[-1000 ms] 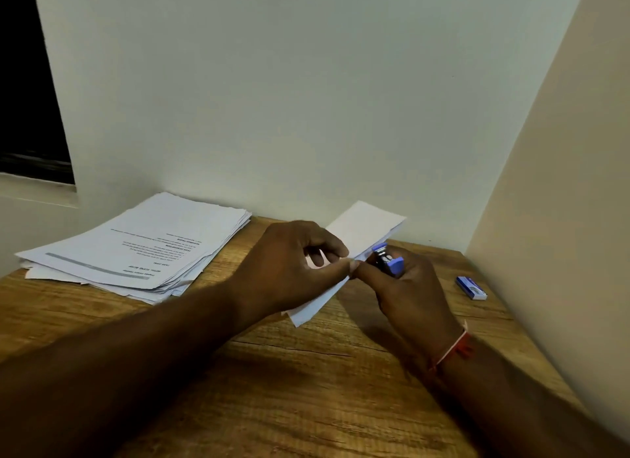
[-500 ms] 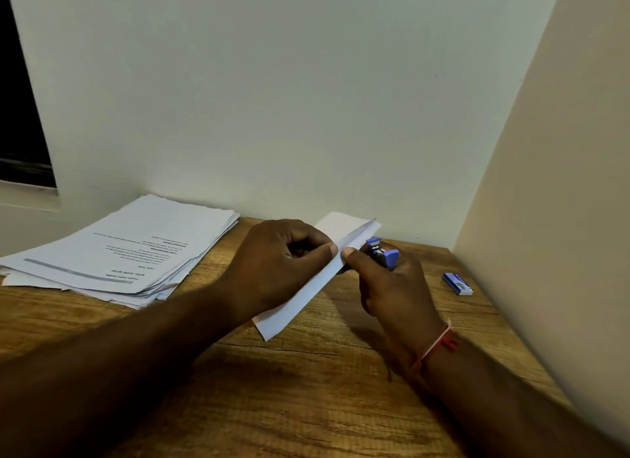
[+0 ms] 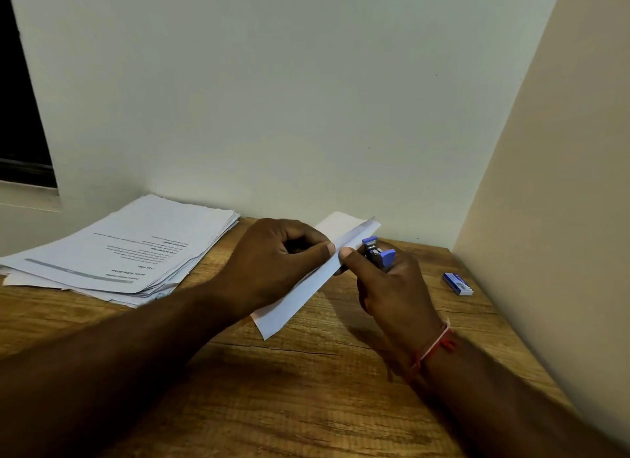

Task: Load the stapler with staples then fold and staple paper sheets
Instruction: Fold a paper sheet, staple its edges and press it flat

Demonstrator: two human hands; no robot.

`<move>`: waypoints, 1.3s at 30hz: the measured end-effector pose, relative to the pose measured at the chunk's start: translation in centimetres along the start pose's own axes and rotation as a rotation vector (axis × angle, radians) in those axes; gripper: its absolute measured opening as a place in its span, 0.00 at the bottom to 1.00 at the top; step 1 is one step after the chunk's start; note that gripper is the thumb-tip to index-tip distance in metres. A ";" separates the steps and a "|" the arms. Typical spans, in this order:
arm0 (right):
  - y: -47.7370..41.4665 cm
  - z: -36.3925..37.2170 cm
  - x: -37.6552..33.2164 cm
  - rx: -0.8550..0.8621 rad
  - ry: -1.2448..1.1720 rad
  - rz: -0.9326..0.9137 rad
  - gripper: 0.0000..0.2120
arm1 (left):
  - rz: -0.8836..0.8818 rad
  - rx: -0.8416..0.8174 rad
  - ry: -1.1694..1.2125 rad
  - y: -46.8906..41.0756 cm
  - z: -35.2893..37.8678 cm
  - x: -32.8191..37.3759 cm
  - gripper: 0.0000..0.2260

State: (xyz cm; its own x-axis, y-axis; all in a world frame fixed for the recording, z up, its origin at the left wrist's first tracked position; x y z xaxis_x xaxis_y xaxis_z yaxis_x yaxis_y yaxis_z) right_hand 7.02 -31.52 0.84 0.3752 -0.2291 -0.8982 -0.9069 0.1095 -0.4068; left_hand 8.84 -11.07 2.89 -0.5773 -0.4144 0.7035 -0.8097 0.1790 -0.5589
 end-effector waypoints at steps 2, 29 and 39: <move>0.2 0.2 -0.6 -0.009 0.054 -0.064 0.15 | 0.052 0.015 -0.011 0.2 0.0 0.5 0.03; 1.2 0.7 -1.8 -0.065 -0.222 -0.076 0.13 | 0.085 0.087 0.065 0.8 -0.5 1.9 0.05; 0.9 -0.1 -0.7 0.021 -0.122 0.045 0.23 | 0.221 -0.023 -0.021 1.0 0.3 2.0 0.03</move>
State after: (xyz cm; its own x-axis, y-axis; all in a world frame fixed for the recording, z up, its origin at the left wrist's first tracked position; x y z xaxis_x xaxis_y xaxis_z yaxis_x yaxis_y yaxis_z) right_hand 5.87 -31.39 1.15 0.3560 -0.1042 -0.9287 -0.9196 0.1378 -0.3680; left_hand 6.94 -12.00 3.56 -0.7387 -0.3816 0.5557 -0.6662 0.2877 -0.6880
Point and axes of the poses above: each hand's wrist, its own y-axis away from the middle knuckle, its own z-axis out of the palm, x = y × z, the point moved 5 cm from there along -y, towards the middle knuckle, and after that the axes turned 2 degrees about -y, right-handed, at the moved point
